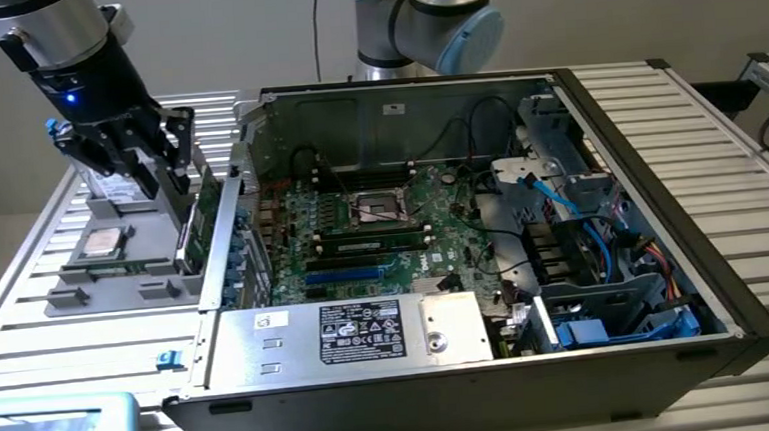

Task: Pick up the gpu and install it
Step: 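Reach for the gpu, then pick up the gpu and move the gpu toward the slot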

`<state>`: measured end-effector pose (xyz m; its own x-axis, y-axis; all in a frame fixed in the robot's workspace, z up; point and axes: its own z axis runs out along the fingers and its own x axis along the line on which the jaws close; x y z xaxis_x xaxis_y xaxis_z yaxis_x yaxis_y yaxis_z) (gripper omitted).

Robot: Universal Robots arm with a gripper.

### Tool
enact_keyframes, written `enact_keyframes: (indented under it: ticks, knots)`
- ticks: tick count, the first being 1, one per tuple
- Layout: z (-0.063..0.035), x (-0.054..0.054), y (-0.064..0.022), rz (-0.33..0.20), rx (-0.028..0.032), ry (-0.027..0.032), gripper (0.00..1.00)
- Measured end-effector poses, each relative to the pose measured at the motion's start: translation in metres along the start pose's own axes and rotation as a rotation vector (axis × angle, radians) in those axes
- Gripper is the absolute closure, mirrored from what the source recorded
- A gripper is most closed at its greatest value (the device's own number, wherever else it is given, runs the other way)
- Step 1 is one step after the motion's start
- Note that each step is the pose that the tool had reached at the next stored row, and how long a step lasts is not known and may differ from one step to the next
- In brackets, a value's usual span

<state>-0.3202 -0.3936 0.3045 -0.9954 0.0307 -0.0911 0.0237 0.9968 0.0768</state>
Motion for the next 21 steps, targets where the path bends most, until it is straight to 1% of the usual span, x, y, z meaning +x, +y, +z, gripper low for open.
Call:
enact_keyframes:
  ticks: [2, 16, 21]
  knots:
    - [0.0012, 0.0003, -0.0001, 0.000, 0.0000, 0.0001, 0.56]
    - [0.0014, 0.0004, -0.0001, 0.000, -0.0003, 0.0001, 0.56]
    - [0.0057, 0.0008, -0.0005, 0.000, -0.0003, 0.0001, 0.56]
